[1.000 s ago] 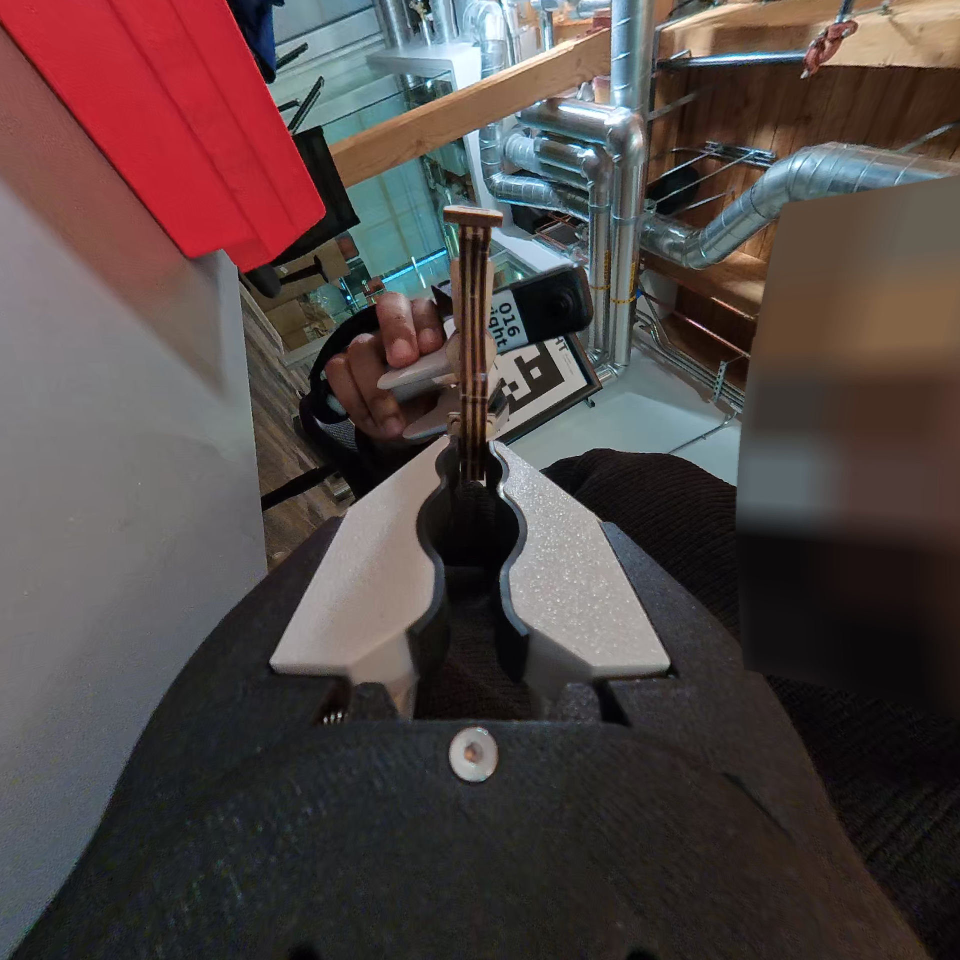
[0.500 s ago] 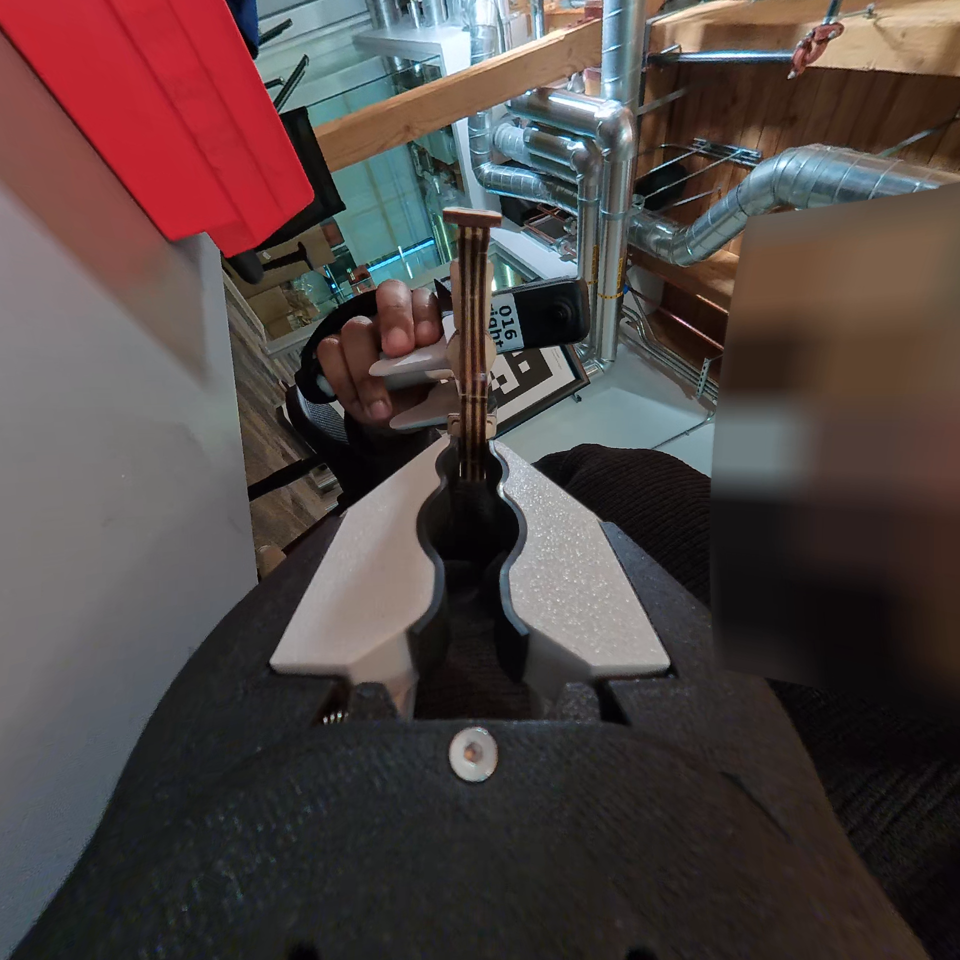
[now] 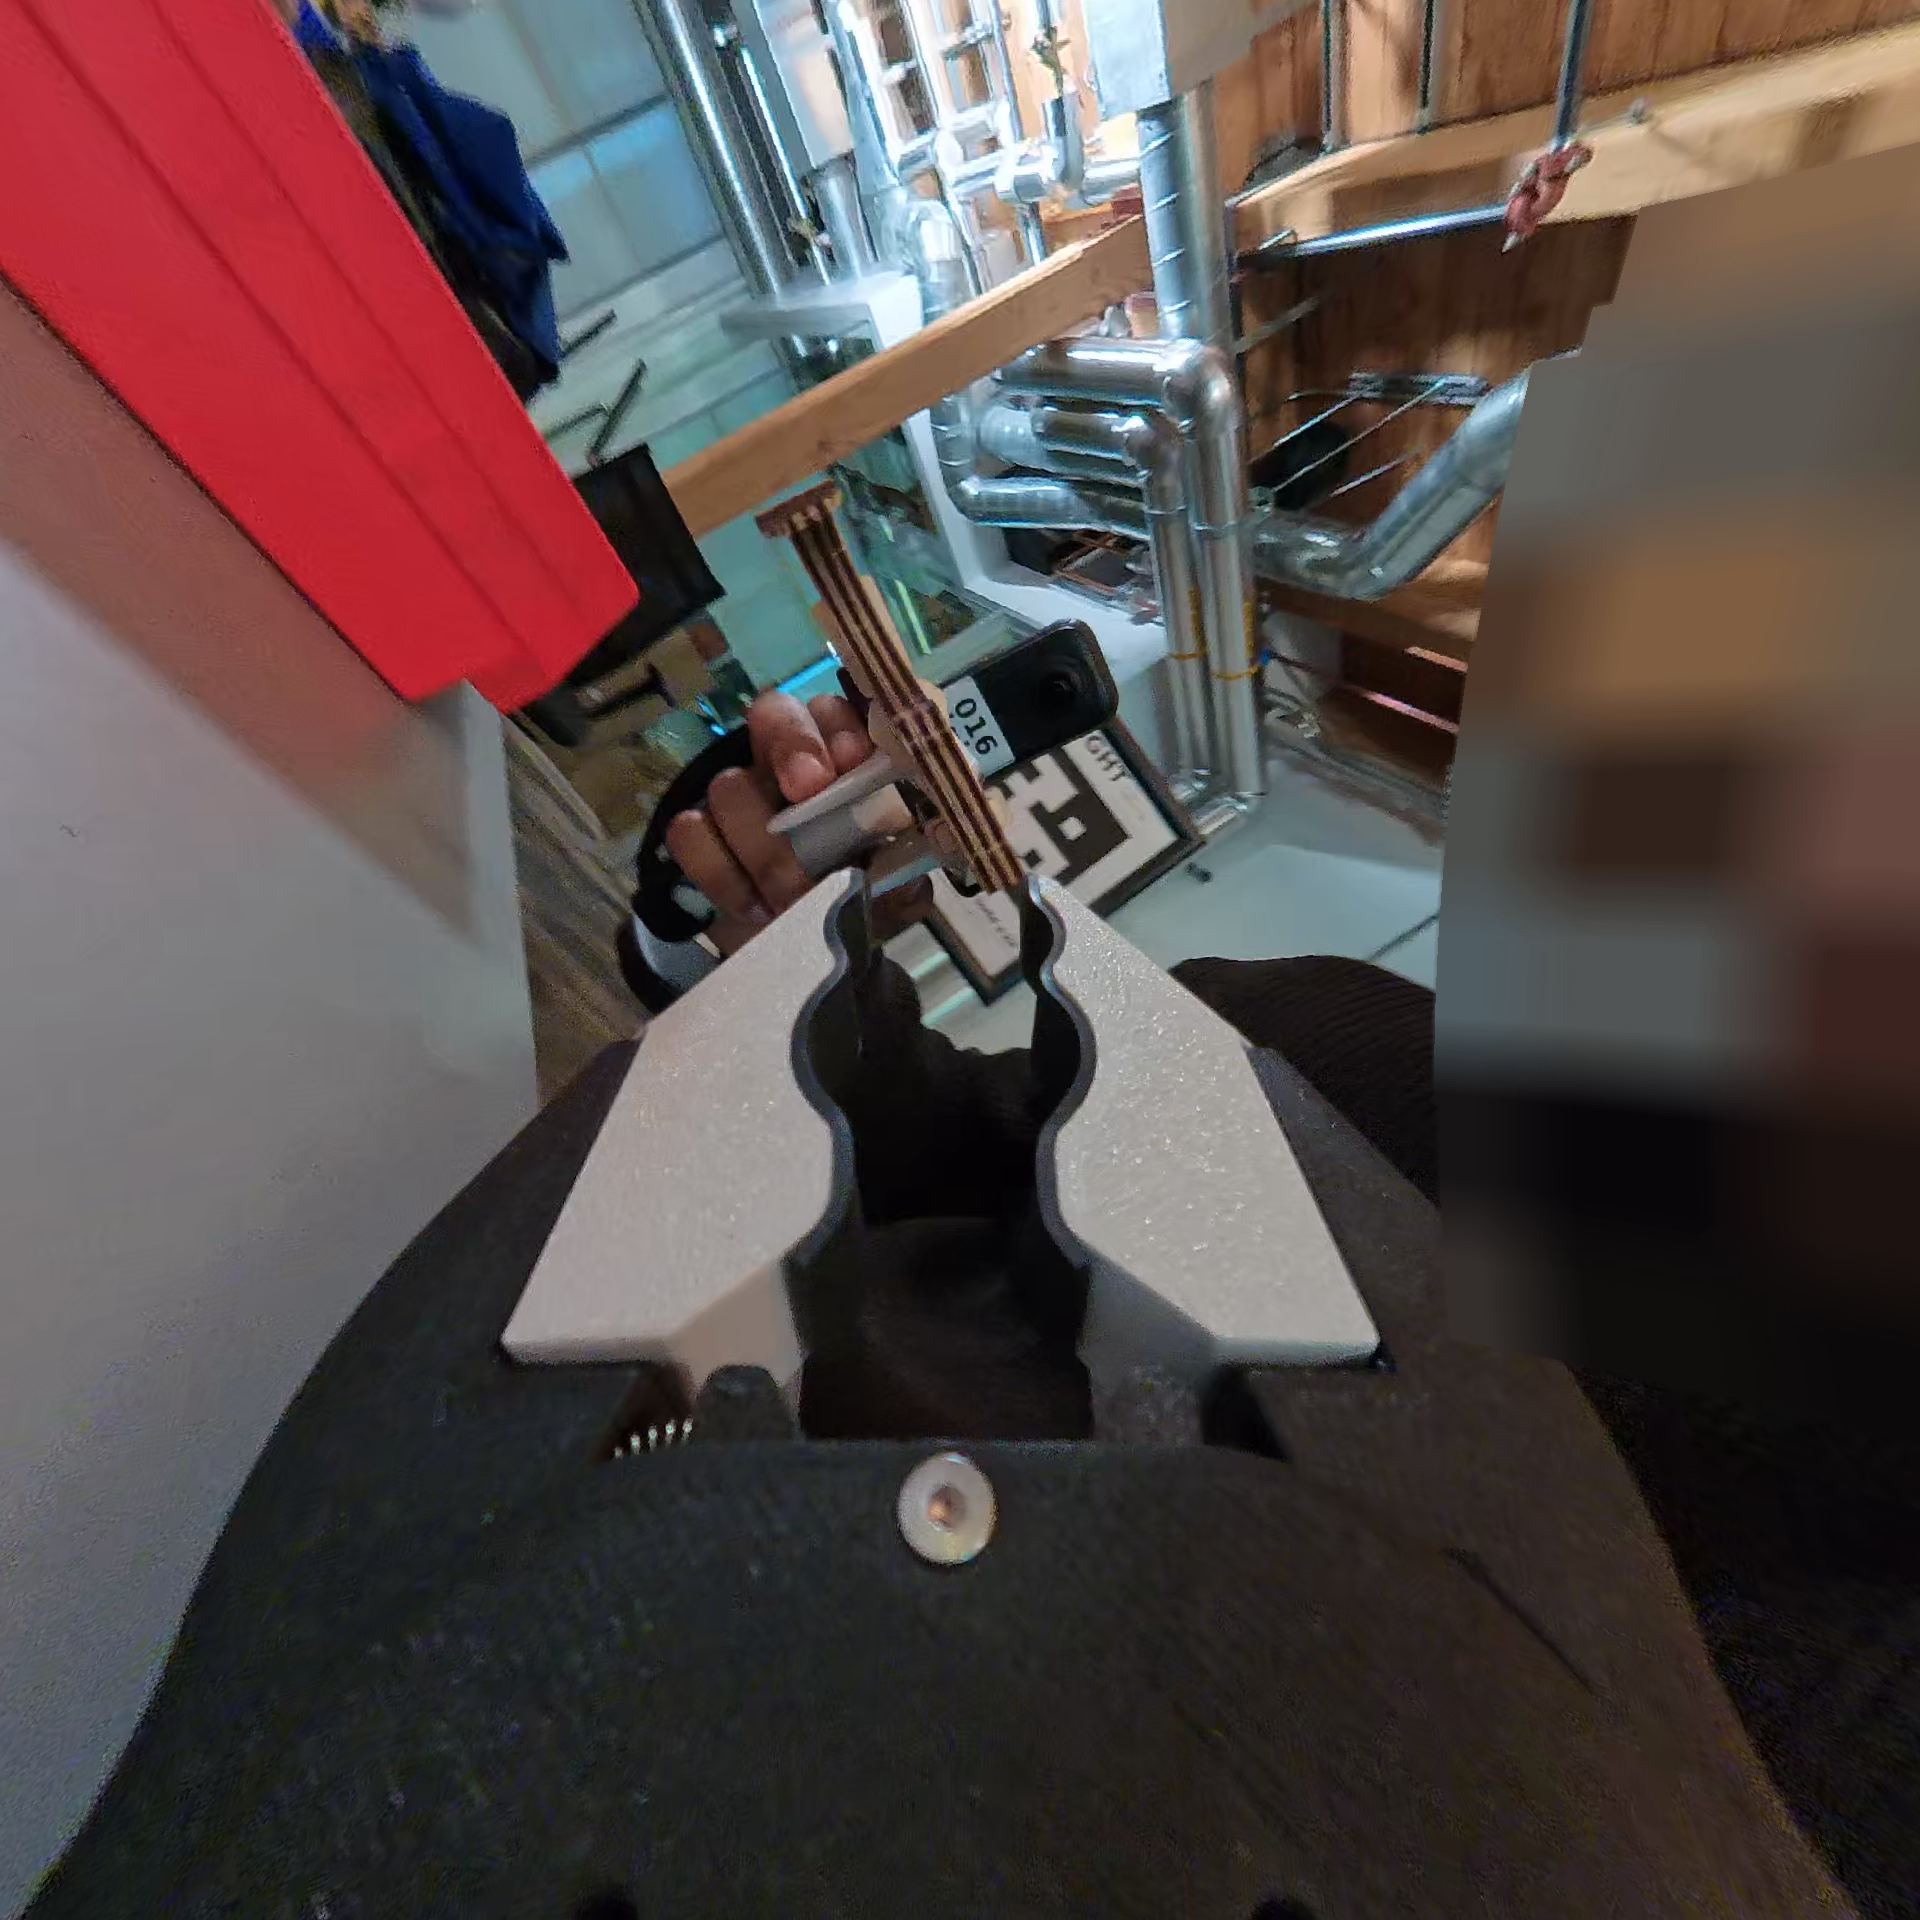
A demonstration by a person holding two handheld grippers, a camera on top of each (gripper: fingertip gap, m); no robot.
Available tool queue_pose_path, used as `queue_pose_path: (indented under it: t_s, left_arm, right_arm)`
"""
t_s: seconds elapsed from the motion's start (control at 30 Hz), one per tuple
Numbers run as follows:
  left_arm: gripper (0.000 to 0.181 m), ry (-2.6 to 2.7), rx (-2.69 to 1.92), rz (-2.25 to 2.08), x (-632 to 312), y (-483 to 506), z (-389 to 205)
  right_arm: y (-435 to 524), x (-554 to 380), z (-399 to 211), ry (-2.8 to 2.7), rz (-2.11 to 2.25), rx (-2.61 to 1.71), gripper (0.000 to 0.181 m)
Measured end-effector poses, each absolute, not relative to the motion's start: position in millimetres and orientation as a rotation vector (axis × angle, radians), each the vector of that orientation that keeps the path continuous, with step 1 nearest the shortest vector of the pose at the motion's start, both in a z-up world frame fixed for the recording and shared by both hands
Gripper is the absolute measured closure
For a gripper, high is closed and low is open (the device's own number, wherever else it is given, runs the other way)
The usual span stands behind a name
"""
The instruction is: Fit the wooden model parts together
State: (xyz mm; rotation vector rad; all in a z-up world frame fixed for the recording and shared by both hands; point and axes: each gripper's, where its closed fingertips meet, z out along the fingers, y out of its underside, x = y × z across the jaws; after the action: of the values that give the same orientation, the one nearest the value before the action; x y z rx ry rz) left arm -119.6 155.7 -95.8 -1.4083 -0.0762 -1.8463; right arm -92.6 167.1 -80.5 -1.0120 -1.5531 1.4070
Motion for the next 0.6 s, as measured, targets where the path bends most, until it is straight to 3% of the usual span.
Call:
queue_pose_path:
  t_s: [0.03, 0.27, 0.6]
  left_arm:
    - [0.154, -0.050, -1.412, -1.784, -120, 156, -93]
    - [0.163, 0.171, -1.475, -1.366, -109, 152, -84]
    - [0.172, 0.187, -1.518, -1.201, -108, 156, -88]
  right_arm:
    - [169, -92, -77, -1.526, 1.422, -1.014, 0.180]
    - [174, -92, -71, -1.457, 1.462, -1.027, 0.179]
    - [173, -98, -77, -1.482, 1.364, -1.044, 0.179]
